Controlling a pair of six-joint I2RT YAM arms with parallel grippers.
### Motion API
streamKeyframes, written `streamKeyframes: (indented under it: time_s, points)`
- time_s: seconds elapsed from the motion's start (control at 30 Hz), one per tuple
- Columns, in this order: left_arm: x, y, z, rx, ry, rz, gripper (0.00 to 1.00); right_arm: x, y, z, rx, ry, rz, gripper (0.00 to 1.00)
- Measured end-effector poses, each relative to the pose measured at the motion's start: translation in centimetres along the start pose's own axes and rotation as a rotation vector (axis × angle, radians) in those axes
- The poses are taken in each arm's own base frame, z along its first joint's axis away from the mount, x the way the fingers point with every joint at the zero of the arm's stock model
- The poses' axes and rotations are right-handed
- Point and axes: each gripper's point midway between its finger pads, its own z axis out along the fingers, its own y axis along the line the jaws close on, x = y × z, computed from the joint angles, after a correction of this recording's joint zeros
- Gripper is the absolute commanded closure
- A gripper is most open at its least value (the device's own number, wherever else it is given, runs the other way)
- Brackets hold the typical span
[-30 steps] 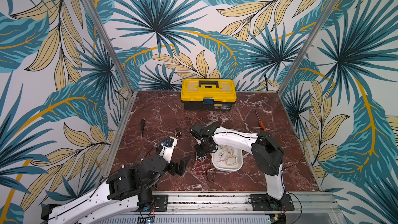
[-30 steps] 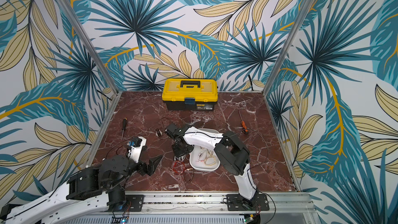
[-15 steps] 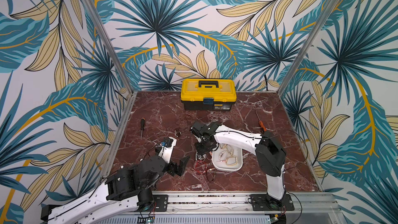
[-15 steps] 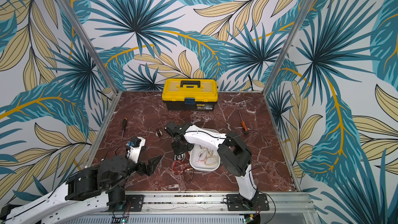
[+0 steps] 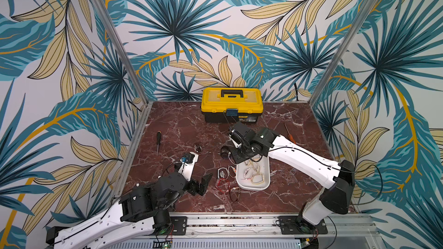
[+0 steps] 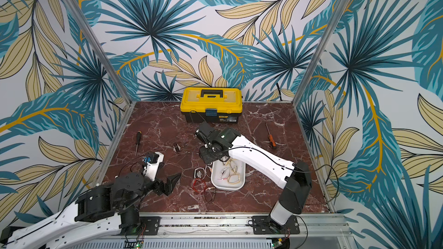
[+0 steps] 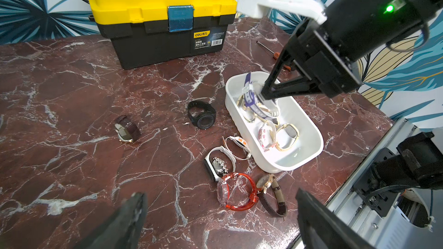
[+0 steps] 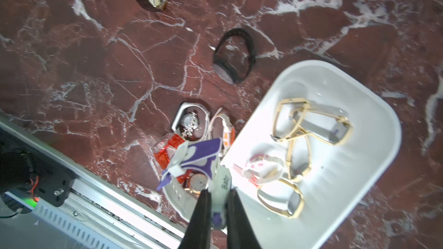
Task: Put the watch into the storage box
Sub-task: Pick up the watch at the center of the board, then place the watch in the storage box.
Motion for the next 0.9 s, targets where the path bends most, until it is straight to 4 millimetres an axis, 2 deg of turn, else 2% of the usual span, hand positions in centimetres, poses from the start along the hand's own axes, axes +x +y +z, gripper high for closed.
streamKeyframes:
  time_s: [0.2,0.33,0.5,0.9]
  points:
    - [0.3,-0.7,1.0,0.012,0.027,0.009,0.00,3.6,-6.7,1.6,0.135,0.101,0.099,0.90]
    - [0.2,-1.1,1.2,0.024,0.027,0.009,0.00,6.0,-9.2,3.2,0.184,0.175,0.139,0.90]
    - [0.3,-1.3,1.4,0.033,0.033,0.009,0.00,7.6,-11.0,4.5,0.213,0.223,0.178,0.90]
    - [0.8,-1.3,1.6,0.032,0.041,0.006,0.00,7.7,-12.5,8.3,0.232,0.269,0.213,0.89]
